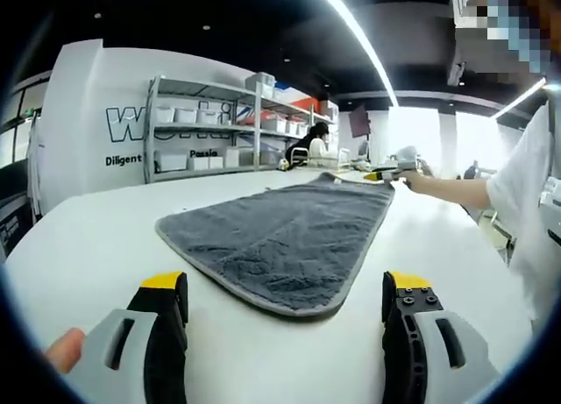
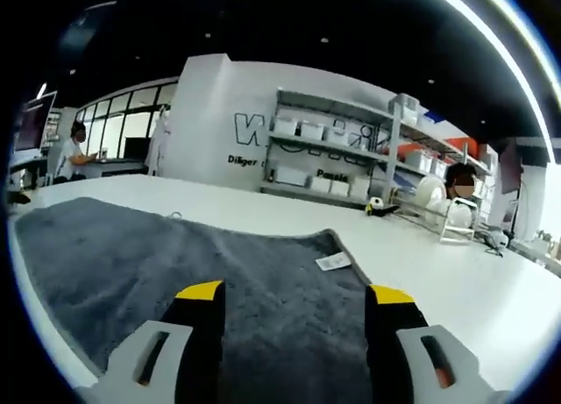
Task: Open the folded towel by lifting each exposed corner and separating the folded layers until the towel lies flat within the target outline without major curled edges
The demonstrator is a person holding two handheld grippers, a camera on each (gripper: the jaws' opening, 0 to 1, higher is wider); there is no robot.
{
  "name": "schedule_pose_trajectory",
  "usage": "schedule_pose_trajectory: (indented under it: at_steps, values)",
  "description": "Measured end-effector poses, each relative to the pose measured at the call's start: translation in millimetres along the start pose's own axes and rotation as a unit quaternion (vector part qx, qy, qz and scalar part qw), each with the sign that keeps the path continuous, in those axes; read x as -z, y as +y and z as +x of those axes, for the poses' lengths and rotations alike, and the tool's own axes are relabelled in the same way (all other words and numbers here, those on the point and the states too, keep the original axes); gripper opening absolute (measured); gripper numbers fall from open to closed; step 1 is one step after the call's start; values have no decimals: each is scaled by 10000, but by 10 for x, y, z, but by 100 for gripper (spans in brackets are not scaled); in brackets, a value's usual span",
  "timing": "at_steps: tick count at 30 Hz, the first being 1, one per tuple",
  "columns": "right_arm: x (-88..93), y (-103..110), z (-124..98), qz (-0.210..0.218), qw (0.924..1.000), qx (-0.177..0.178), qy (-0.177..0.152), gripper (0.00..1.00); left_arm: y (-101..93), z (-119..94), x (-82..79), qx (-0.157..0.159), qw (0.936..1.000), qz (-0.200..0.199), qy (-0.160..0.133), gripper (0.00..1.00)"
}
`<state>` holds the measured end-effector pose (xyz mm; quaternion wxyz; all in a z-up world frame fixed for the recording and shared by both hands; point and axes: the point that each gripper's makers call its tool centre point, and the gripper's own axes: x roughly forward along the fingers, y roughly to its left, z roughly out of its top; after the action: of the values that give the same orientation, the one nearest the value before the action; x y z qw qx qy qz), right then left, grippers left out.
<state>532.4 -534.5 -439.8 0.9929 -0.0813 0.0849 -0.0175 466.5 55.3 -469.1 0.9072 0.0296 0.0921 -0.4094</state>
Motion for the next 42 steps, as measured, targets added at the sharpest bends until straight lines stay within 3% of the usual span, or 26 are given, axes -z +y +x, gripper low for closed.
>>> schedule_pose_trajectory:
  at_steps: [10,16,17,20,27,34,37,42]
  values:
    - [230,138,-645,152,9997,-142,99,87,8,11,-40,-6,9998,206,-33,91]
    - [542,181,-812,151,9991,-41,406,91,18,16,-36,-46,9997,256,-10,91]
    - [610,174,-859,93,9978,0,660,90,18,13,-33,-50,9997,260,-3,91]
    - [508,157,-959,150,9991,141,372,89,12,8,-34,-51,9996,282,-1,91]
    - [547,-8,-911,104,9976,484,482,71,-22,7,-32,-18,9993,383,19,91]
    - [575,-524,-660,-69,9920,1117,575,52,-49,13,-22,8,9989,455,49,91]
    - [583,-696,-588,9,9903,1267,577,38,-45,20,-23,20,9990,441,48,91]
    - [565,-892,-529,71,9887,1426,454,31,-85,32,-15,77,9988,479,66,91]
